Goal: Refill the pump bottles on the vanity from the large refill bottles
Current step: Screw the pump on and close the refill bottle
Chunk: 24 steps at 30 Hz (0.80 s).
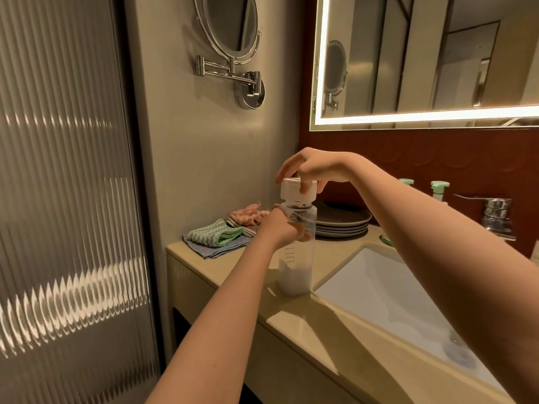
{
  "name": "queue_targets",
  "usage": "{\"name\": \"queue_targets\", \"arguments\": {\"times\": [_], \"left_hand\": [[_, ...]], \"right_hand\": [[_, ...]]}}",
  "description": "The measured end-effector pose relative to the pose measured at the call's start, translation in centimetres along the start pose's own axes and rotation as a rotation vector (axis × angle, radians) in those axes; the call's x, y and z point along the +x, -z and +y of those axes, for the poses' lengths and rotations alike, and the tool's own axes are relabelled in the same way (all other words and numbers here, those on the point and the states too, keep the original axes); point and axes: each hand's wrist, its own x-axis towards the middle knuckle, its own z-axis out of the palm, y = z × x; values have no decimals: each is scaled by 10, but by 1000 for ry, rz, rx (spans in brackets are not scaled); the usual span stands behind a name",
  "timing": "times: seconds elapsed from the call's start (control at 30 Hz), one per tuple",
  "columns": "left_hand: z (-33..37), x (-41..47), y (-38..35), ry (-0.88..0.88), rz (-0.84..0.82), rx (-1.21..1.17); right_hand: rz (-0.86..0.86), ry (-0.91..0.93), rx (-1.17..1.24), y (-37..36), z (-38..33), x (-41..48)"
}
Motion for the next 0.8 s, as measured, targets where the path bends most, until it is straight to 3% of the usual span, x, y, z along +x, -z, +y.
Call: {"name": "queue_targets", "arguments": {"times": [0.13, 0.27, 0.7, 0.8], "left_hand": [[1, 0, 0, -35, -20, 85], [2, -1, 1, -8, 4, -3], [-2, 9, -3, 115, 2, 41], [0, 8, -4, 83, -40, 197]], "right_hand": [[-18, -18, 45, -4, 4, 4], [-4, -50, 15, -5, 3, 6], [201, -124, -536, -24, -2, 15], [102, -198, -484, -30, 2, 20]]}}
